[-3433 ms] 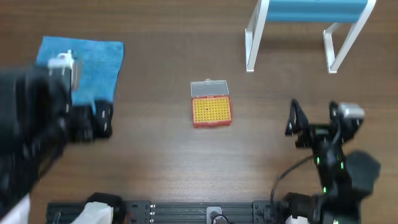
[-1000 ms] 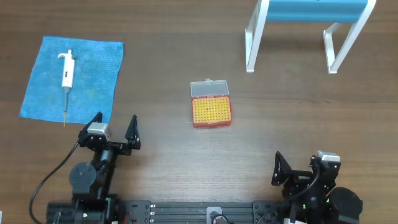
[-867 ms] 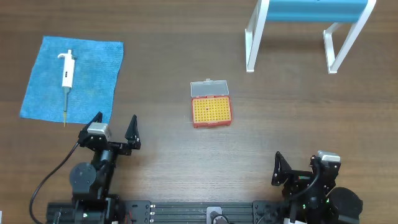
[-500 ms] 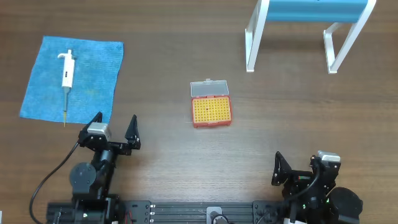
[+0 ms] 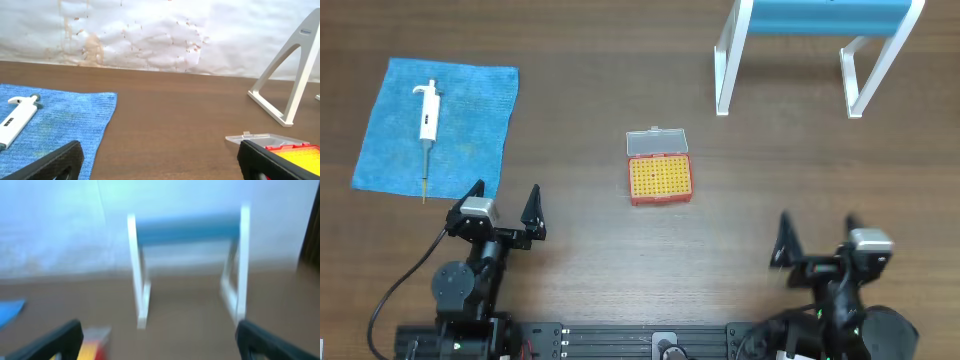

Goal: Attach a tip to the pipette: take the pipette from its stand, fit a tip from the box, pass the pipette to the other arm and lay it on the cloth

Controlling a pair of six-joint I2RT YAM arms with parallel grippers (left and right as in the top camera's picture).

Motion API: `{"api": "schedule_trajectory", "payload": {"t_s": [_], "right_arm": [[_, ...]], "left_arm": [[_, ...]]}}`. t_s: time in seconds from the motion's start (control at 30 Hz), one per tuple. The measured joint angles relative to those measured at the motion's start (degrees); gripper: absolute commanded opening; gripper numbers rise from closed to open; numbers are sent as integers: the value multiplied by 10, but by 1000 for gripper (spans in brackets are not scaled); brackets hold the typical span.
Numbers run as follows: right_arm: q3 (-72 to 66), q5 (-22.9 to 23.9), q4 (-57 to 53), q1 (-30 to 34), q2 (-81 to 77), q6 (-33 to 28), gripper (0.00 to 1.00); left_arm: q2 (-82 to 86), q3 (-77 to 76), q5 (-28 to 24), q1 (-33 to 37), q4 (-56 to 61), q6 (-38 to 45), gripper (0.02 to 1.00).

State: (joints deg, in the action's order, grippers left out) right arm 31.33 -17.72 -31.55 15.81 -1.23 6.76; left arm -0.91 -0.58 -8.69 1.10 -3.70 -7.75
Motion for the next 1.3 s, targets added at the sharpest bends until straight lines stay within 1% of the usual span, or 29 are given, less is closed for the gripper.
{"api": "schedule_trajectory", "payload": {"t_s": [0.07, 0.13, 0.17, 0.27, 0.43, 0.57, 0.63, 0.8, 0.93, 1.07, 1.2, 1.3], "right_arm": [[-31, 1, 110, 0, 0, -33, 976], [-75, 2, 177, -8, 1, -82, 976], [-96, 2, 186, -16, 1, -102, 976], [-152, 4, 182, -51, 1, -135, 976], [-211, 6, 196, -137, 3, -161, 976], [-246, 26, 221, -182, 5, -167, 976], [-257, 36, 227, -190, 5, -168, 976], [-303, 105, 271, -196, 5, -160, 976], [-304, 146, 273, -196, 5, -156, 976], [-305, 157, 273, -196, 5, -139, 976], [-305, 157, 275, -196, 5, -129, 976], [-310, 155, 325, -196, 5, -126, 976]], "left_arm": [[0, 0, 0, 0, 1, 0, 996], [1, 0, 0, 0, 1, 0, 998], [1, 0, 0, 0, 1, 0, 996], [1, 0, 0, 0, 1, 0, 996], [1, 0, -1, 0, 1, 0, 996], [1, 0, -2, 0, 1, 0, 996], [1, 0, -2, 1, 1, 0, 996], [1, 0, -2, 2, 1, 0, 996], [1, 0, -2, 2, 1, 0, 996], [1, 0, -2, 2, 1, 0, 996], [1, 0, -2, 2, 1, 0, 996], [1, 0, -2, 2, 1, 0, 996]]}}
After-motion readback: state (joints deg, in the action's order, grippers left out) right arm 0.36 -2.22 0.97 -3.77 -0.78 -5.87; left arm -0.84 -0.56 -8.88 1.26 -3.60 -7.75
